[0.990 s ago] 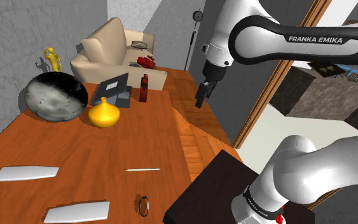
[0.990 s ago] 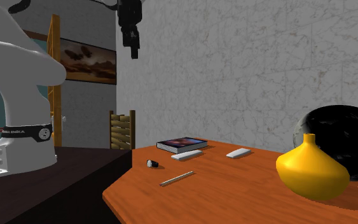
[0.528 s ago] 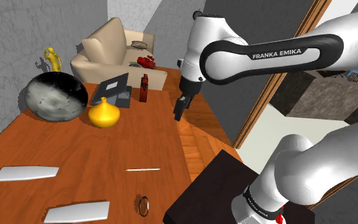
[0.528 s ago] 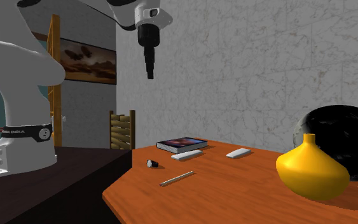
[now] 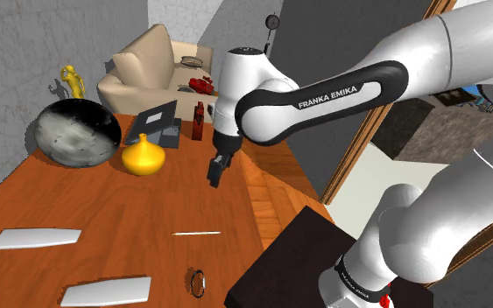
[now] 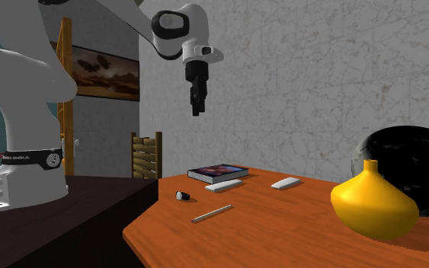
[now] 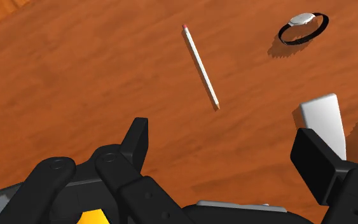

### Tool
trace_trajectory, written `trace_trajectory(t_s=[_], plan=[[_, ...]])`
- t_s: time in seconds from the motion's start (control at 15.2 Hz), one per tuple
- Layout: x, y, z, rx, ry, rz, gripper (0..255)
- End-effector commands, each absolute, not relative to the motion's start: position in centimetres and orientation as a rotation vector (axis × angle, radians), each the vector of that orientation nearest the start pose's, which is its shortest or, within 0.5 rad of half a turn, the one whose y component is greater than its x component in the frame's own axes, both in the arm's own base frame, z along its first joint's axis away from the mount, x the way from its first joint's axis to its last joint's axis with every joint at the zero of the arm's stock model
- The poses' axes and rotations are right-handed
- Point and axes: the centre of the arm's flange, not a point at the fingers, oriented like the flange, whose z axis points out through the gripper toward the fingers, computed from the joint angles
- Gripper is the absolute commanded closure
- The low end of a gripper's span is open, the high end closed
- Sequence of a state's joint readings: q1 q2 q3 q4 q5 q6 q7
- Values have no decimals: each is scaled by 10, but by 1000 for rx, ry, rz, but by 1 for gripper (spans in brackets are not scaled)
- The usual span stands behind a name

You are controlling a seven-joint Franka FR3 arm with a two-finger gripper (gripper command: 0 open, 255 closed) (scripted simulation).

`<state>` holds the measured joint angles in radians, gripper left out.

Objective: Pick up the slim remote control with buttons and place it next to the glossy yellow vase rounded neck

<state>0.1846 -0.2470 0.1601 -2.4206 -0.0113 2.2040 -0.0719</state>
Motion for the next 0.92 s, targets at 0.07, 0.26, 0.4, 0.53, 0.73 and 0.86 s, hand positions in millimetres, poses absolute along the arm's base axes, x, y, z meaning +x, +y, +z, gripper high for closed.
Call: trace_trajectory(t_s=[0.07, 0.26, 0.4, 0.53, 0.73, 0.86], plan=[[446, 180, 376, -3097, -731, -49, 0], [458, 208, 350, -3077, -798, -44, 0], [465, 227, 333, -3063, -842, -40, 0], [471, 246, 316, -3049, -886, -36, 0], [480, 275, 291, -3026, -952, -31, 0], [485, 294, 274, -3009, -996, -27, 0]])
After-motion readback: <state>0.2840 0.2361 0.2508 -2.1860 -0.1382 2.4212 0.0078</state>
